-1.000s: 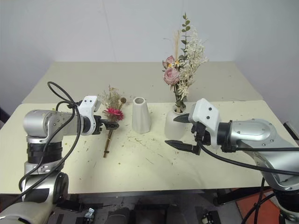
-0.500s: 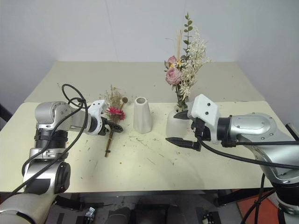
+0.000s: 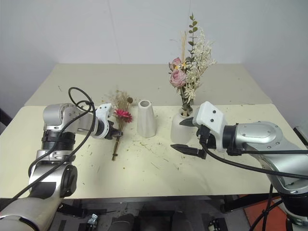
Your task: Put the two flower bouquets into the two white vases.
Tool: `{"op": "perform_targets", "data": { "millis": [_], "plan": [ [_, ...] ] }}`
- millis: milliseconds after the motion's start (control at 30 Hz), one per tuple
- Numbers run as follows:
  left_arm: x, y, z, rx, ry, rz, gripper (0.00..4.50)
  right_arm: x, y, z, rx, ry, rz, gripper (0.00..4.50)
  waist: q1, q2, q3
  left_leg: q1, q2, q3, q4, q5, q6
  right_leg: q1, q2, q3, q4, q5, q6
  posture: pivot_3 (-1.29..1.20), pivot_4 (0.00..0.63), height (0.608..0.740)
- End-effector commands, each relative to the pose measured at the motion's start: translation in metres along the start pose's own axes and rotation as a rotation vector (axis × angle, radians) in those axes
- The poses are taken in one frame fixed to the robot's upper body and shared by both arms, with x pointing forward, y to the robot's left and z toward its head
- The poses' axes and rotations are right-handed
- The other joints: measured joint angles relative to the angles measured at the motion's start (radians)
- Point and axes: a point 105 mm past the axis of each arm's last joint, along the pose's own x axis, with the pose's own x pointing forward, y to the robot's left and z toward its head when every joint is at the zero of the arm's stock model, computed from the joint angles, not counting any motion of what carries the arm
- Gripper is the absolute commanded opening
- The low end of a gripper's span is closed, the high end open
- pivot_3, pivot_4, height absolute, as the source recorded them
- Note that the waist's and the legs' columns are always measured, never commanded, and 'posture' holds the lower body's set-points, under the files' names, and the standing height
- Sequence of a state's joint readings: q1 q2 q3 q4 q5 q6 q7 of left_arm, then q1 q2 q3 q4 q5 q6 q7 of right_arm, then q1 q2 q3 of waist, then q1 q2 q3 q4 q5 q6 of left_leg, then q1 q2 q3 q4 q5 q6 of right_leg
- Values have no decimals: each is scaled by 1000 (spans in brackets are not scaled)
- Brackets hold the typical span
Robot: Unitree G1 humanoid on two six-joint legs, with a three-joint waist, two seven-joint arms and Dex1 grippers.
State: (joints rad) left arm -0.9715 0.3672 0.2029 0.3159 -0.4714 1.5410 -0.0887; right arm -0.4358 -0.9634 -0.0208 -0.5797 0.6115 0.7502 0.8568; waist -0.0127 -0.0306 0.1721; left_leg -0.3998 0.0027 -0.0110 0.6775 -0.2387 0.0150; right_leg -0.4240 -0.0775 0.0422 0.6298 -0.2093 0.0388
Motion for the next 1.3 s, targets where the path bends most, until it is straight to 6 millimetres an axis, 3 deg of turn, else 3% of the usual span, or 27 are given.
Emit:
{"op": "perform_targets", "data": {
  "millis": [33, 167, 267, 367, 500, 833, 933, 1167, 1300],
  "plan": [
    [-32, 7, 42, -25, -287, 11, 25, -8, -3, 11, -31, -39, -54, 4500, 0, 0, 0, 0, 0, 0, 0, 0, 0, 0, 0, 0, 0, 0, 0, 0, 150, 740],
    [-80, 17, 89, -2, -647, 36, 25, -12, -5, 12, 10, -55, -101, 4500, 0, 0, 0, 0, 0, -4, 0, 0, 0, -1, 0, 0, 0, 0, 0, 0, 150, 740],
    [-119, 11, 118, 12, -902, -135, 25, -14, -8, 13, 37, -75, -154, 4500, 2, 0, 0, 0, 0, -6, 0, 0, -1, 0, 0, 0, 0, 1, 0, 0, 150, 740],
    [-148, 1, 130, 63, -1072, -364, 25, -17, -11, 15, 68, -101, -216, 4500, 2, 0, 0, 0, 0, -4, 0, 0, -1, 0, -1, 0, 0, 1, -1, 0, 150, 740],
    [-165, -11, 134, 200, -1174, -638, 25, -25, -7, 20, 95, -130, -269, 4500, 6, 0, 0, 0, -1, 0, 0, 0, -1, 0, -1, -1, 0, 1, 0, 0, 150, 740],
    [-152, -47, 148, 267, -1171, -1131, 25, -41, 11, 26, 94, -127, -338, 4500, 8, 0, 0, -3, -1, 1, 1, 0, 0, 1, 0, -2, -3, 0, 0, 0, 150, 740],
    [-140, -61, 147, 278, -1115, -1172, 25, -45, 13, 24, 96, -114, -360, 4500, 7, 0, 0, -4, -1, 0, 2, 0, 1, 1, 0, -2, -3, 1, 1, 0, 150, 740],
    [-102, -88, 125, 497, -946, -1148, 25, -45, 17, 20, 122, -96, -403, 4500, -3, 0, 0, -4, 0, 0, 2, 0, 1, 0, 1, -1, -2, 1, 1, 0, 150, 740],
    [-94, -96, 123, 527, -930, -1142, 25, -45, 18, 19, 131, -96, -411, 4500, -3, 0, 0, -4, 0, 0, 2, 0, 1, 0, 1, -1, -2, 1, 1, 0, 150, 740]
  ]
}}
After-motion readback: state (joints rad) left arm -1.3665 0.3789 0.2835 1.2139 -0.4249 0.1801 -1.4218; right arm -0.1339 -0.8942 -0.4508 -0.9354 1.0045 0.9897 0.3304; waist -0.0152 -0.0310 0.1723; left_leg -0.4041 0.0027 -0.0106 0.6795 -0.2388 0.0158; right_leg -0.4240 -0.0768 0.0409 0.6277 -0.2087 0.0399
